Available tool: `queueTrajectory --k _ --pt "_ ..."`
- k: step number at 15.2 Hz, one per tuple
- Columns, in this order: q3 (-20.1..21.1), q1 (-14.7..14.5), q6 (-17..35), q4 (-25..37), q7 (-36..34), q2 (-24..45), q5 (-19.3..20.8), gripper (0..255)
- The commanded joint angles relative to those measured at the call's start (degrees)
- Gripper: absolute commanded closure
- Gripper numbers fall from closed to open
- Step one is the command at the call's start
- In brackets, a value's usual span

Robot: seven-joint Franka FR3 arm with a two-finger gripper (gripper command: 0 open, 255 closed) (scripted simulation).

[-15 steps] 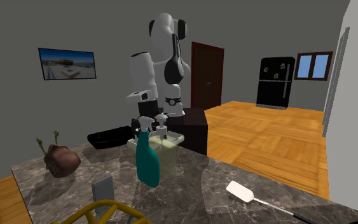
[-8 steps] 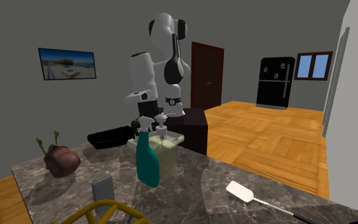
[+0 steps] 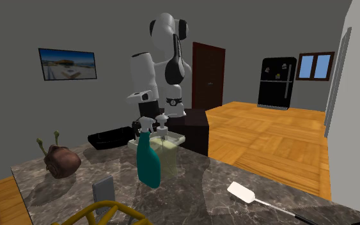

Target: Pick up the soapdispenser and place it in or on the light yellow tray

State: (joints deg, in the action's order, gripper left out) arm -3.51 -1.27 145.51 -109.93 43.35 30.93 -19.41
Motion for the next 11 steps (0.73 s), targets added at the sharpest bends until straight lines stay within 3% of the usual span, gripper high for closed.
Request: queueTrajectory --k 1,11 --pt "-0.1 -0.1 -0.5 -0.1 -0.2 -0.5 0.2 255" --pt "-1.3 -0.8 -6.0 0.1 -2.3 -6.0 2.1 255"
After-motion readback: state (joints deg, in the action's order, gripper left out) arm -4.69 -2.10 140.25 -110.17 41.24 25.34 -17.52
